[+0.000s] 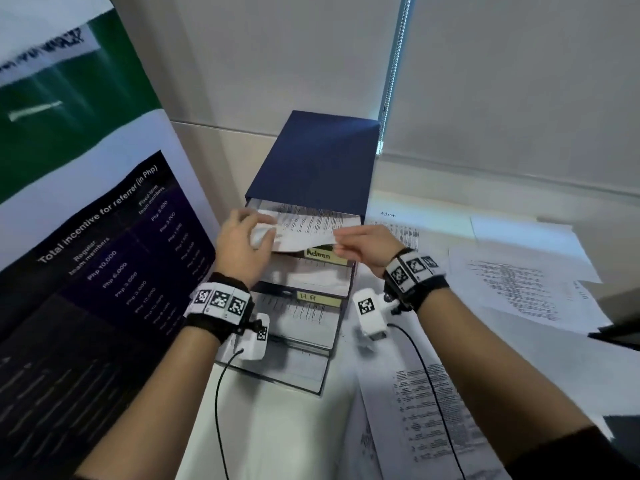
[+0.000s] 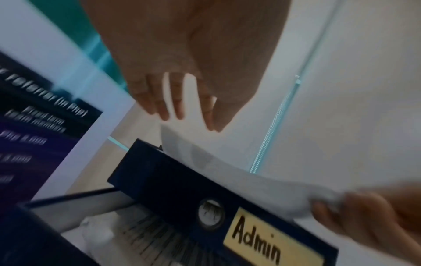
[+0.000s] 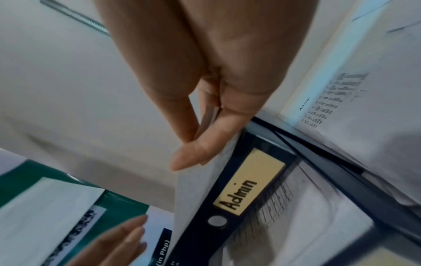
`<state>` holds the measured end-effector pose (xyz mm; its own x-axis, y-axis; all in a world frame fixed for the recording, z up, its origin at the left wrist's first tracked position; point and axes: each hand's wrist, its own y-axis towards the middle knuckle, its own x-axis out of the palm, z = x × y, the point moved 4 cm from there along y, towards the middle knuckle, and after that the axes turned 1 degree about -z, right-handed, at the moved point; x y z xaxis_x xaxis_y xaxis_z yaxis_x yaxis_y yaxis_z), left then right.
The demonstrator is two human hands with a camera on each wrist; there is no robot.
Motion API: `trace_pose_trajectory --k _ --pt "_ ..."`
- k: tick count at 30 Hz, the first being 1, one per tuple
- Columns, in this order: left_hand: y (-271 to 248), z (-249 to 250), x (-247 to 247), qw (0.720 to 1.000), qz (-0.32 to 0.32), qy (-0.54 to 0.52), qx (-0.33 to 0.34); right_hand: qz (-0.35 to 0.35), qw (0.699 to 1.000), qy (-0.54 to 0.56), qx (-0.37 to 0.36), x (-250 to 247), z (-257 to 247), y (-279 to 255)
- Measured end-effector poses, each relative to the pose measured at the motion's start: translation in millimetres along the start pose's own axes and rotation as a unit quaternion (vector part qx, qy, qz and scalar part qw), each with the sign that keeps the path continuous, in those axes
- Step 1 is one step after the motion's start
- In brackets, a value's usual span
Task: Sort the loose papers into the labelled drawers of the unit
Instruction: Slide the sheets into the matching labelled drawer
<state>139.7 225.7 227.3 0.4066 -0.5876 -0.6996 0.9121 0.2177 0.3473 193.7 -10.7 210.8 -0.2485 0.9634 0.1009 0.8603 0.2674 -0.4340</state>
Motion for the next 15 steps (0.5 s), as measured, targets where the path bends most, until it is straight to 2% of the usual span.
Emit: trace_pose_trajectory --k 2,3,5,7,9,11,13,14,15 --pt "-5 13 16 0.995 -0.059 0.024 0.079 0.008 1.0 -0.024 -0.004 4 -11 15" --pt "-8 18 27 0.99 -0.097 0.049 0.095 0.004 1.0 -0.03 0.0 5 -14 21" --pt "-10 20 45 0.977 -0.153 0.104 0.105 -0.021 1.0 -0.012 0.014 2 -19 27" --pt "-8 12 57 0.966 -0.188 0.158 0.088 -0.039 0.998 0.041 0.016 -12 -20 21" --pt "-5 9 61 0.966 -0.177 0.174 0.075 -0.019 0.999 0.049 -0.004 -41 -13 9" --pt "-9 25 63 0.978 -0.125 0.128 0.103 0.044 0.999 0.021 0.007 -87 13 -6" --pt "-27 54 72 0.98 -0.091 0.042 0.174 0.121 0.986 -0.088 0.066 -143 61 -21" --pt "-41 69 84 0.971 -0.099 0.001 0.218 0.158 0.963 -0.185 0.116 -173 91 -29" --pt "-56 85 99 0.958 -0.126 -0.033 0.256 0.187 0.922 -0.289 0.175 -202 120 -40"
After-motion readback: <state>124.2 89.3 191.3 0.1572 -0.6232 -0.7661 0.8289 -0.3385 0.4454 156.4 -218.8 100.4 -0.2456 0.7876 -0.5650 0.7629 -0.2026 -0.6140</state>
